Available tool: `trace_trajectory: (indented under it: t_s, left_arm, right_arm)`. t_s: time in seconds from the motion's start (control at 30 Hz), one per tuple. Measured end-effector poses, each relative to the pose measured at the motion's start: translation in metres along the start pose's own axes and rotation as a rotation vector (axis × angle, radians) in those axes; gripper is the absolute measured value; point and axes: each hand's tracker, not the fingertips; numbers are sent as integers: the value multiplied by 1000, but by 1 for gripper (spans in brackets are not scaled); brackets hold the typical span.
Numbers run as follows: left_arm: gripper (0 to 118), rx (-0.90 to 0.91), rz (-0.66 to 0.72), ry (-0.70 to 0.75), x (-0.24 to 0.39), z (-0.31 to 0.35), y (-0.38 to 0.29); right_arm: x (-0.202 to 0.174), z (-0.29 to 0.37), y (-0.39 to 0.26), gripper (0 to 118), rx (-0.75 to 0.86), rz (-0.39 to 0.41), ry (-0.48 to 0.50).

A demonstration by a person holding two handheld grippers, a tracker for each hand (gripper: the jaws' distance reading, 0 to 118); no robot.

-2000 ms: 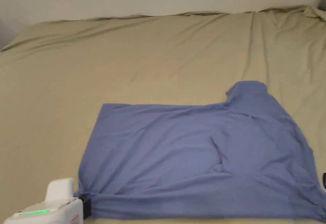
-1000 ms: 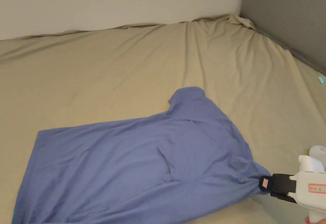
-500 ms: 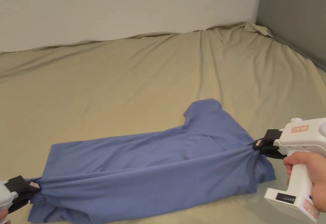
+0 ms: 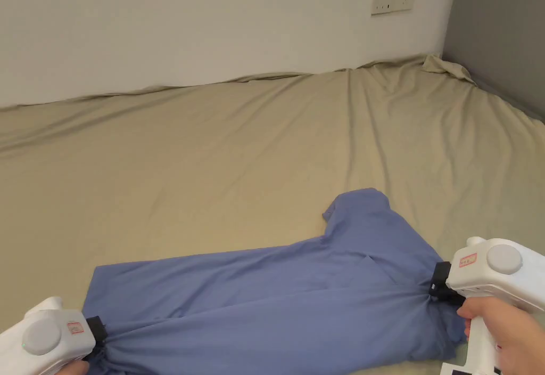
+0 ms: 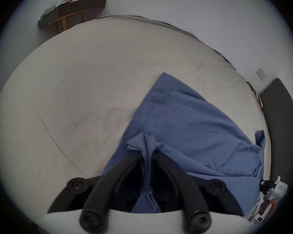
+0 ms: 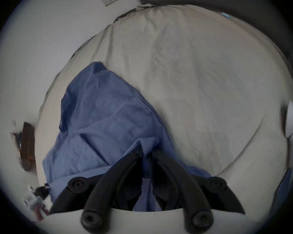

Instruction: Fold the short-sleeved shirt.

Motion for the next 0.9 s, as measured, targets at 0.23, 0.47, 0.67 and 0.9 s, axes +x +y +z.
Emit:
trace_trajectory:
  t_s: [0.23, 0.47, 0.67, 0.9]
  left_arm:
    - [117, 150, -72, -179, -3, 65, 22]
    - [112, 382, -263, -106, -27, 194, -44]
    - [0, 176, -249, -74, -55, 170, -116]
    - [70, 226, -318, 17, -41, 108, -85]
  right_arm:
    - [-18, 79, 22, 113, 220, 191, 131]
    - [-31, 209, -77, 101, 459, 481, 215]
    - [-25, 193, -177, 2, 412, 620, 163]
    - [-34, 195, -181, 2, 407, 671, 189]
